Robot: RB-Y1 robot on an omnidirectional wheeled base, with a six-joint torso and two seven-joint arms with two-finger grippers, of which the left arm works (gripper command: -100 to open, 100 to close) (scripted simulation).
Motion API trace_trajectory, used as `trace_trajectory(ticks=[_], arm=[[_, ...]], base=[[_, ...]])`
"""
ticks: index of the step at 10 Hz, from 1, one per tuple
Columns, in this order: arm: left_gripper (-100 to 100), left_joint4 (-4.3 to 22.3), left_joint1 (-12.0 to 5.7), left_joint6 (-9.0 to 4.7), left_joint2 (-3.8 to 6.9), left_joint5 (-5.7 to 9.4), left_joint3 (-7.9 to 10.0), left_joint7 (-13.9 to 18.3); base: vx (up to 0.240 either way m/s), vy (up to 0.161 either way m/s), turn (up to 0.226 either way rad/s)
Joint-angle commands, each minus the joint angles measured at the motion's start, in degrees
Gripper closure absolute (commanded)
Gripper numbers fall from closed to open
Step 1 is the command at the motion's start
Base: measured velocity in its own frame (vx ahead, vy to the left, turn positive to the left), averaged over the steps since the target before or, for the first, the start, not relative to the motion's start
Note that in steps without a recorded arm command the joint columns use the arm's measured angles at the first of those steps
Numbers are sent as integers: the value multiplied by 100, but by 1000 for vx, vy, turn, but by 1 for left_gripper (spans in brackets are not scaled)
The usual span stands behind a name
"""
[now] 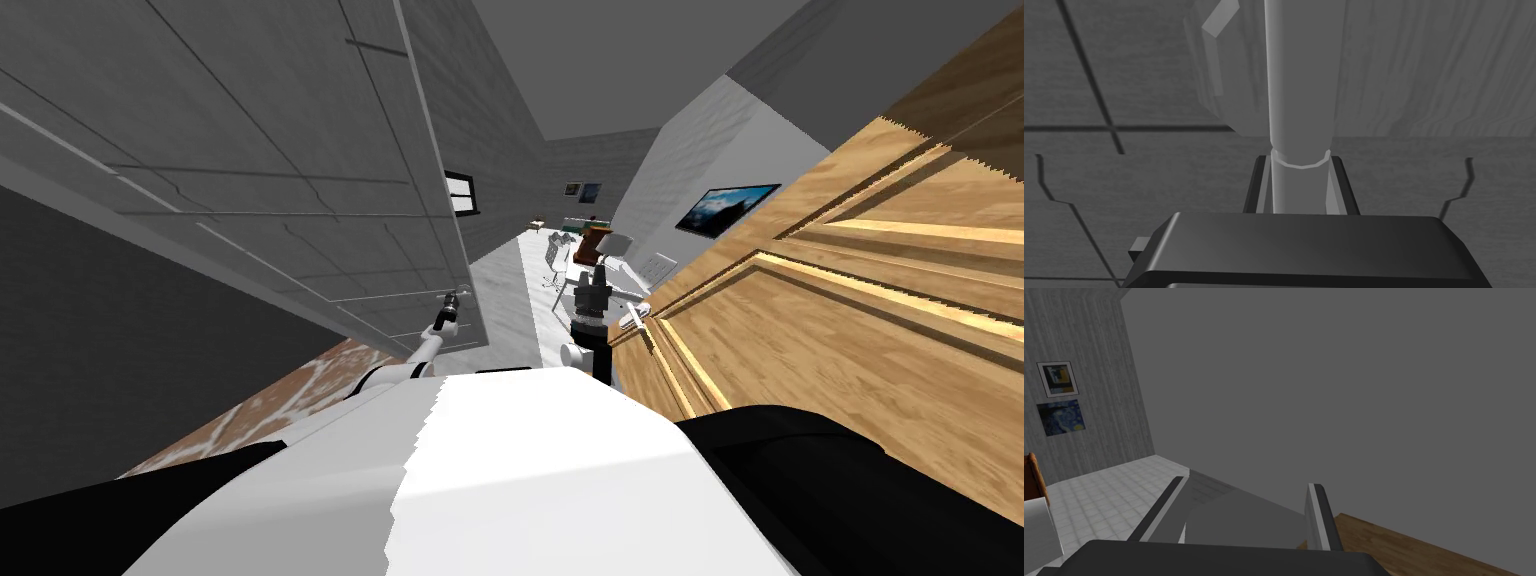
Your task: Push the door open
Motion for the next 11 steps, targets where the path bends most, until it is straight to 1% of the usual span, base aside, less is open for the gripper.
trace_trajectory(ticks=[1,3,4,5,9,10,11], arm=[[100,-93,44,46,60,32,115,-45],[100,-73,58,39,106,70,239,-92],[100,-73,58,39,106,70,239,-92],[100,-56,68,33,142,100,338,-128],[100,-12,98,18,241,183,608,-229],[100,-12,98,18,241,183,608,-229],[100,4,109,12,277,214,708,-266]], base=[[188,-69,65],[210,-74,62],[133,-44,35],[156,-61,30],[183,-98,85],[137,-58,35],[156,-70,49]])
